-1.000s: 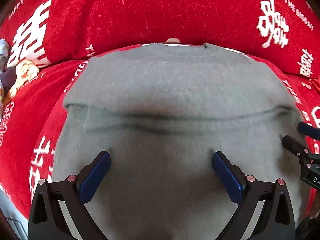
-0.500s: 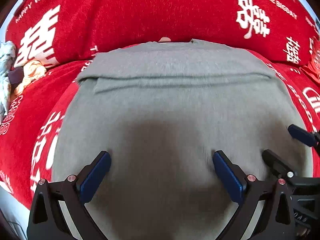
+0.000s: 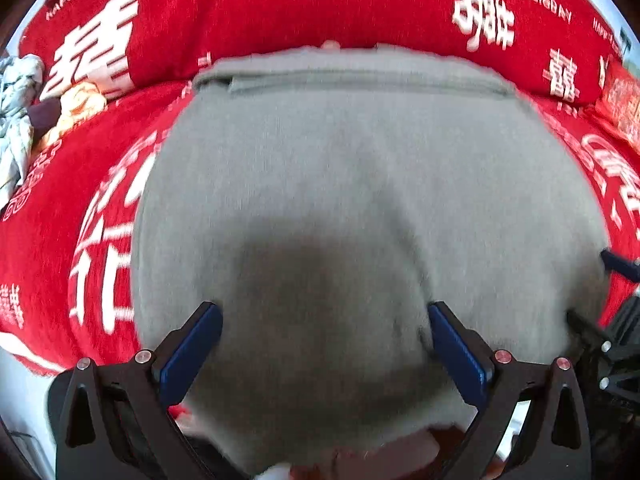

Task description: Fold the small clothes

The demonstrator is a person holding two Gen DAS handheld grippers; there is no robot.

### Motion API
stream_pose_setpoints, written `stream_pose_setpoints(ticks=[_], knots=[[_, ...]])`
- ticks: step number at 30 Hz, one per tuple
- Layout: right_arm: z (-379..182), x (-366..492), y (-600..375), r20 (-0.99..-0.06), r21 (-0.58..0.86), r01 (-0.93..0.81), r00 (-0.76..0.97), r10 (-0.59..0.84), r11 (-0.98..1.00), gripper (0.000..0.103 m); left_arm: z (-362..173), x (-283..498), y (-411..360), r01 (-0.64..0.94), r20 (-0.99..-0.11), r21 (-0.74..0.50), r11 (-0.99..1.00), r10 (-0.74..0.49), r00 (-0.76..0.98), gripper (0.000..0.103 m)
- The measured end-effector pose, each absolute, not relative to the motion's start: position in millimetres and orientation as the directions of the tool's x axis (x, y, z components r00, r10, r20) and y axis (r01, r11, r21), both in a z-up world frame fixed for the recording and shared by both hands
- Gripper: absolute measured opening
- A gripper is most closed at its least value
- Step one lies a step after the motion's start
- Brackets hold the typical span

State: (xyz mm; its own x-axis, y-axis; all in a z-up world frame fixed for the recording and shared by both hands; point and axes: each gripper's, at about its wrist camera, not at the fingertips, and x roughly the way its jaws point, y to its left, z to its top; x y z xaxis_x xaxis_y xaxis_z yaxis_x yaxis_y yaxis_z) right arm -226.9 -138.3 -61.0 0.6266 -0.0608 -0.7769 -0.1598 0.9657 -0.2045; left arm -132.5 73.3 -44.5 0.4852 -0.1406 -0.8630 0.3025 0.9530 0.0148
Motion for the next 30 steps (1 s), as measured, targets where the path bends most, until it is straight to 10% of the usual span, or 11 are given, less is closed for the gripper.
stream_pose_setpoints(ticks=[11, 17, 20, 24, 28, 30], knots=[[-73, -248, -191, -0.856, 0.056, 0.081, 0.516, 0.006, 0.995, 0.083, -77, -144, 178, -0.003, -0.917, -0.254, 0.967, -0.24, 0.32, 0.102], [-80, -254, -174, -0.876, 0.083, 0.017, 0.477, 0.065, 0.996, 0.074, -75, -150, 152, 0.076, -0.918, -0.243, 0.967, -0.255, 0.305, 0.101], [-91, -256, -170, -0.886, 0.117, 0.012, 0.453, 0.099, 0.993, 0.062, -76, -154, 140, 0.097, -0.916, -0.264, 0.96, -0.281, 0.287, 0.082], [-93, -261, -187, -0.874, 0.225, 0.061, 0.455, 0.174, 0.972, 0.012, -72, -160, 135, 0.115, -0.907, -0.278, 0.954, -0.3, 0.296, 0.061], [-93, -266, -195, -0.845, 0.319, 0.059, 0.47, 0.256, 0.946, 0.007, -61, -168, 138, 0.147, -0.901, -0.255, 0.956, -0.29, 0.322, 0.013], [-84, -269, -195, -0.812, 0.355, 0.019, 0.502, 0.298, 0.935, 0.007, -54, -171, 139, 0.159, -0.893, -0.253, 0.954, -0.293, 0.342, 0.012]])
